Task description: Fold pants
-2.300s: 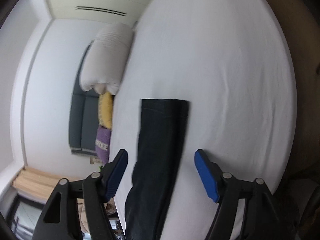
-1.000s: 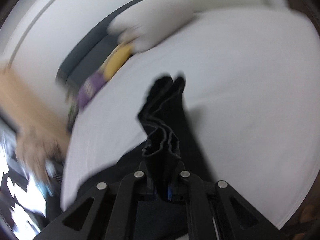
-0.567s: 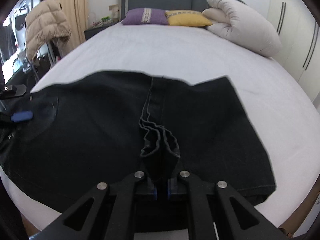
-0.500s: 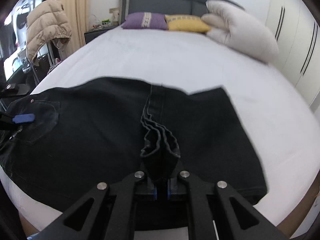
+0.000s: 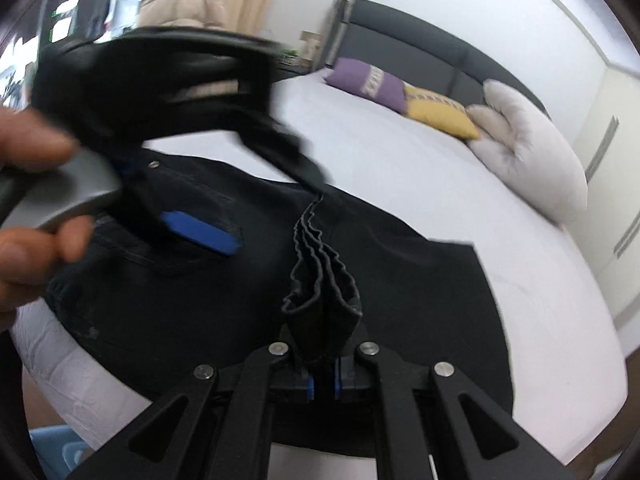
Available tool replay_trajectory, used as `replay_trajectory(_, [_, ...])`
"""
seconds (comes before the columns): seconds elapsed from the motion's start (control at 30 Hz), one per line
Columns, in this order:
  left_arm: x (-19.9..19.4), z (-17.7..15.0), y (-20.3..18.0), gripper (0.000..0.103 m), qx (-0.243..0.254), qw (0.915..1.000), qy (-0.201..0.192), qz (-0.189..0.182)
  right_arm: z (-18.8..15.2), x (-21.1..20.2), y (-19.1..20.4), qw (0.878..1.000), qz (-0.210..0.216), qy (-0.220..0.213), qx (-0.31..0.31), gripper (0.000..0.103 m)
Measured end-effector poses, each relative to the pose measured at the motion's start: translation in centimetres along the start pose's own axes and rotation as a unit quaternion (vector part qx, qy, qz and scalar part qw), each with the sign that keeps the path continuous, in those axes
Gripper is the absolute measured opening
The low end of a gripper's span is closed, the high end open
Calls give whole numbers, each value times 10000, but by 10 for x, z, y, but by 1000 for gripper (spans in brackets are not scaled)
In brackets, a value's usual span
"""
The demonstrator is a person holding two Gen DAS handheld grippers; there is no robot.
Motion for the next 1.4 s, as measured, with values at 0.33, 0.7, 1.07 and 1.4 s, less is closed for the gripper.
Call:
replay_trajectory(0.33, [17, 23, 3, 28, 323, 9983, 304, 380, 6, -2, 12, 9996, 62, -73, -249, 7])
replay_trajectory(0.7, [2, 21, 29, 16, 357, 9947, 98, 957, 3, 19, 22, 9979, 178, 160, -595, 8])
replay_trajectory(1.07, [-36, 13, 40, 16, 391, 9847, -347, 1660, 10, 39, -3, 9948, 521, 619, -616, 51])
replay_trajectory(1.4, [-5, -12, -19, 17, 1522, 9737, 49, 1696, 53, 22, -176, 9224, 3176, 1356, 1730, 50])
Point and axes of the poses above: each gripper's, at about its wrist camera, not at the fingertips, and x roughly the way its jaws point, y to its left, z to its top, the point moved 2 cm from there along x, roughly the way its jaws point, and after that the axes turned 12 degrees about x, right-handed, at the moved point
